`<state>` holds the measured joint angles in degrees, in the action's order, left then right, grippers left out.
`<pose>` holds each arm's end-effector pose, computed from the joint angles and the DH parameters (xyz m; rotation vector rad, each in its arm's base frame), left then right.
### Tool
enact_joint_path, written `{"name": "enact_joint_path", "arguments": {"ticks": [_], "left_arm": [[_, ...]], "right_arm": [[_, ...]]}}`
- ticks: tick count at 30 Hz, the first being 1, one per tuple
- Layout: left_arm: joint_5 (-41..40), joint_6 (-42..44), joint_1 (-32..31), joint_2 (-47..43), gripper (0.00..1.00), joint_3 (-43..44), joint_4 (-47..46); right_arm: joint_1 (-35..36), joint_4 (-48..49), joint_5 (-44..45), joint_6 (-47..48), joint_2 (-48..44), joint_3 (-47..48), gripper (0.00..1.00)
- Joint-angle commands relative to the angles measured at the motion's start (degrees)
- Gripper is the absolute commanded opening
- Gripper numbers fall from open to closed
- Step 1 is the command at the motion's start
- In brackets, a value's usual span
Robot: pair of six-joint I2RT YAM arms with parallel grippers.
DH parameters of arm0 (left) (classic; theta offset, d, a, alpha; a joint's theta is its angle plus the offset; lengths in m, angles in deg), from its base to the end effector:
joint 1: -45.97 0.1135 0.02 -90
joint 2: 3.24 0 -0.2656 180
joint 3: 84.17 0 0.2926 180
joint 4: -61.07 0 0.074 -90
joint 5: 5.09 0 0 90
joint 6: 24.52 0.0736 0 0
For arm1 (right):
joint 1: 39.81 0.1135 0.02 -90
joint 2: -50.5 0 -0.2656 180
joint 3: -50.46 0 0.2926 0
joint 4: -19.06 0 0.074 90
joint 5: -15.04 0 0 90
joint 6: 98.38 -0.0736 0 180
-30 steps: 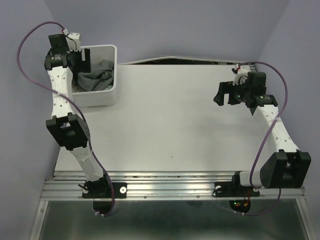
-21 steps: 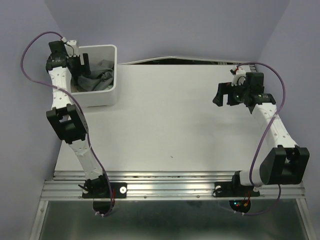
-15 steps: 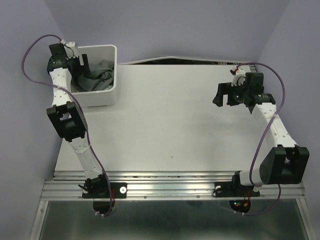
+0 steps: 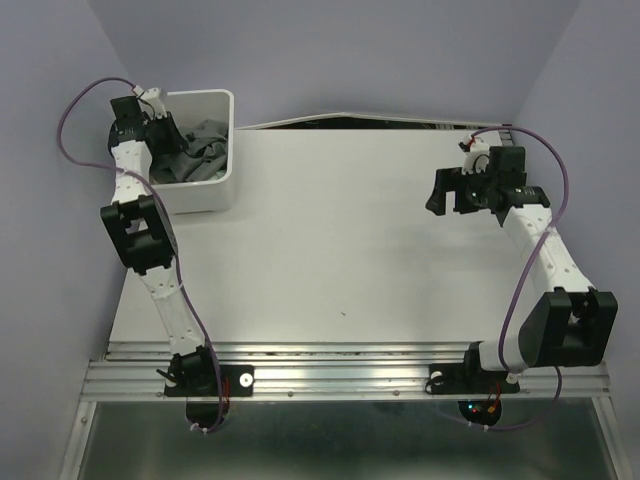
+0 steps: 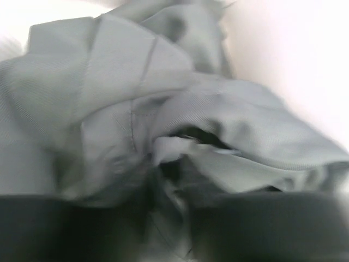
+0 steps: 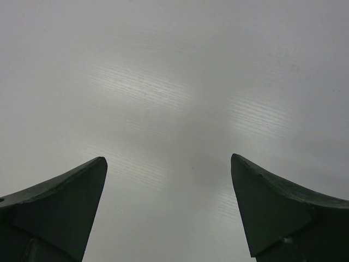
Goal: Fold and stack the skirts
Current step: Grab the skirt from the pile, then move the skirt to the center of the board
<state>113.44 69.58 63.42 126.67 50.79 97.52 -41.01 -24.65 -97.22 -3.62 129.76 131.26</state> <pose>0.5831 0.1465 0.2707 0.0519 2.0586 -0.2953 0.3688 0.0202 0.2869 -0.2676 2.2551 0.3923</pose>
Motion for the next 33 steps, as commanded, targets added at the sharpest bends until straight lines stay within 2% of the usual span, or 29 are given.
{"name": "enact_joint_path", "arguments": {"ticks": [1, 2, 13, 17, 23, 28, 33], "left_arm": [[12.4, -3.3, 1.4, -2.0, 0.07, 1.1, -5.4], [12.9, -3.7, 1.6, -3.7, 0.0, 0.7, -6.6], [15.2, -8.9, 2.5, -23.5, 0.0, -0.4, -17.8], [15.7, -14.6, 2.5, -29.4, 0.0, -0.9, -26.6], [18.6, -25.3, 1.7, -33.4, 0.0, 1.1, -35.9], [21.9, -29.8, -1.6, -36.7, 0.0, 2.1, -41.1], [22.4, -23.7, -10.0, -43.2, 0.0, -1.2, -43.4]], "right_arm": [[-0.3, -0.6, 0.4, 0.4, 0.6, 3.9, 1.0], [-0.3, -0.6, 0.3, 0.4, 0.6, 4.0, 1.0], [-0.3, 0.4, -2.4, -0.7, -0.8, 3.5, 1.0], [-0.3, 0.9, -3.0, -1.0, -1.4, 3.3, 1.0], [-0.3, 1.4, -4.5, -1.1, -1.6, 4.2, 1.0], [-0.3, 1.4, -6.0, -1.4, -2.6, 4.9, 1.0], [-0.3, 1.4, -6.4, -1.6, -4.1, 5.2, 1.0]]}}
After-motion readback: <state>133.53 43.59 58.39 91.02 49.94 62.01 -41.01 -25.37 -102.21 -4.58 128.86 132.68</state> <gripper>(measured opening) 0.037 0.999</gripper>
